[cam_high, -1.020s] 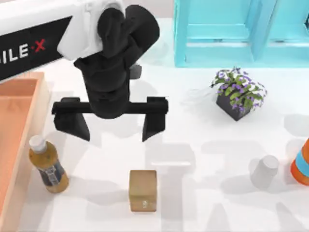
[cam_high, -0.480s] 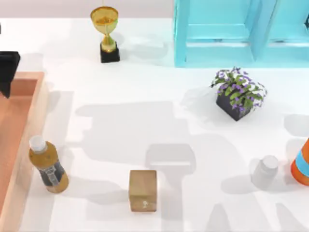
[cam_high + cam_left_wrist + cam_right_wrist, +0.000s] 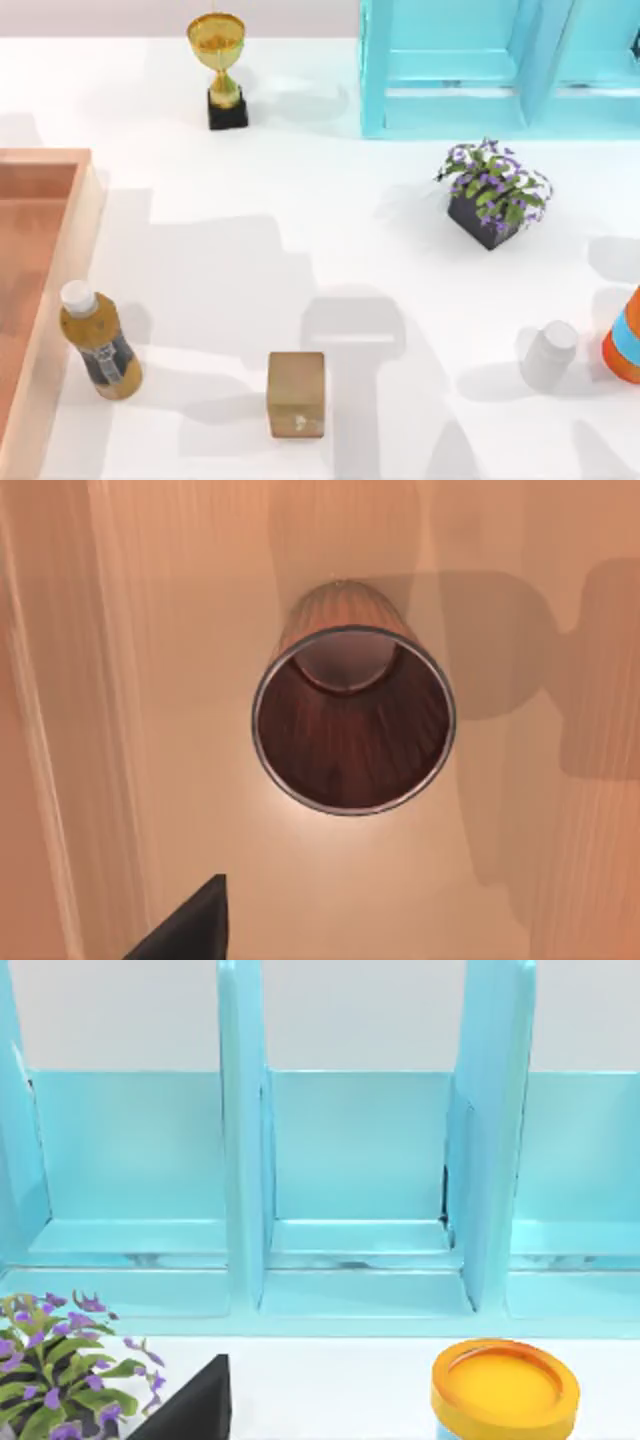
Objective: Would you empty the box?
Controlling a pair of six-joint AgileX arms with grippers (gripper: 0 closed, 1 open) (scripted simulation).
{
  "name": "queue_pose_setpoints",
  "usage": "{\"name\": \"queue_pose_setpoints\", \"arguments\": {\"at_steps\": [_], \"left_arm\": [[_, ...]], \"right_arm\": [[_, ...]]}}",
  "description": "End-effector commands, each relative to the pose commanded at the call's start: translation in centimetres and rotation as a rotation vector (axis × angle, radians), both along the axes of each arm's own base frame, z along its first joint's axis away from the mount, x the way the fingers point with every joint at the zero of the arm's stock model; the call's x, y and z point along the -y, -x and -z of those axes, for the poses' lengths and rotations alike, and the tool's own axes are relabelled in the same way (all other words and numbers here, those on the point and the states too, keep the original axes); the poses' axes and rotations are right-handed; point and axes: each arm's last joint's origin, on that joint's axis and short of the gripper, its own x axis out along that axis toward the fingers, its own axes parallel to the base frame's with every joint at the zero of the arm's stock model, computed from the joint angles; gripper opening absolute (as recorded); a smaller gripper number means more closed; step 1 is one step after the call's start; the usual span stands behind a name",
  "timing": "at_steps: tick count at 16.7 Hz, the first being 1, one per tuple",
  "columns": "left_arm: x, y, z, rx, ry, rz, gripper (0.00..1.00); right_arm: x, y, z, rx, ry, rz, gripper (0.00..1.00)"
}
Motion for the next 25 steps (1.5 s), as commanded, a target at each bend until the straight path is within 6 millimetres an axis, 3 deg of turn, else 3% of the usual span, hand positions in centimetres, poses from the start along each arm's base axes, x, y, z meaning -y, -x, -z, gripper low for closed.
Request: {"name": "queue_pose_setpoints", "arguments": {"at_steps": [4, 13, 19, 25], "left_arm": [[0.1, -0.1, 1.0, 0.0, 0.0, 0.001, 1.0], [-0.1, -0.1, 9.3, -0.001, 0.0, 0.0, 1.0], [-0.1, 0.0, 10.0, 0.0, 0.0, 0.0, 1.0], [-0.1, 0.0, 10.0, 0.0, 0.0, 0.0, 0.55]], "right_arm": [[0.0, 0.0, 0.0, 0.0, 0.0, 0.0, 1.0], [0.0, 0.0, 0.0, 0.0, 0.0, 0.0, 1.0], [0.0, 0.0, 0.0, 0.0, 0.0, 0.0, 1.0], [0.0, 0.0, 0.0, 0.0, 0.0, 0.0, 1.0]]}}
